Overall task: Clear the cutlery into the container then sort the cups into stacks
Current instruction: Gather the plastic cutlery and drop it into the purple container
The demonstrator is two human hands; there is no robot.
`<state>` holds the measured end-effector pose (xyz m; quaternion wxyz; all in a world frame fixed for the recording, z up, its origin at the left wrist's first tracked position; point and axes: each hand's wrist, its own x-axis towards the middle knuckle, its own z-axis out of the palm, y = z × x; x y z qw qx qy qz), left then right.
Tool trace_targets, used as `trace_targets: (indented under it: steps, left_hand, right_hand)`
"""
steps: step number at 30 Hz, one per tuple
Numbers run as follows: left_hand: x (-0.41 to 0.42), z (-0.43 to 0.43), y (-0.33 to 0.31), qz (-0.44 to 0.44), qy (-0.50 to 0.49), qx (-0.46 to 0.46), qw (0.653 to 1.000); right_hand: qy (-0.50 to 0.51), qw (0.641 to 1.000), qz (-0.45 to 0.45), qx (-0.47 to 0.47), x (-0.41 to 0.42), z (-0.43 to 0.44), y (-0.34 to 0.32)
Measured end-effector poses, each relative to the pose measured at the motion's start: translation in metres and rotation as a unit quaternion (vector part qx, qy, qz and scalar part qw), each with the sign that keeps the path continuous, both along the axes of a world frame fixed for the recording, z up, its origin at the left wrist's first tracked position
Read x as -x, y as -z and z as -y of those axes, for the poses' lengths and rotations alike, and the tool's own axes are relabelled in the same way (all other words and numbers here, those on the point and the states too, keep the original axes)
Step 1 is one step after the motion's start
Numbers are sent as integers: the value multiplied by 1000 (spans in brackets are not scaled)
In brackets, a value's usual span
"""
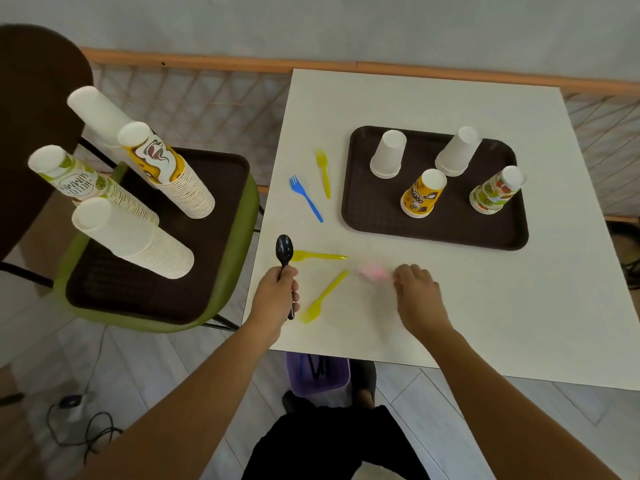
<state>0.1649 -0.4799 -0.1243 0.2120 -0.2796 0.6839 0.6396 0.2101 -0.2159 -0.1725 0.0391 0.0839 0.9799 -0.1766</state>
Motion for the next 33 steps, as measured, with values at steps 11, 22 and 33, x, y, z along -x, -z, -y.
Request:
trace_targets:
  steps: [11, 22, 33]
  left_hand:
    - [-9, 37, -4, -5, -3, 24, 1000]
    - [-14, 42, -5, -27, -40, 19, 999]
    - [-4, 38, 1, -14, -54, 19, 998]
  right_hand:
    - [-303, 947, 81, -68, 37, 85, 5]
    - [-303, 951, -19, -57, 61, 79, 9]
    - [-233, 963, 43, -131, 93, 106, 8]
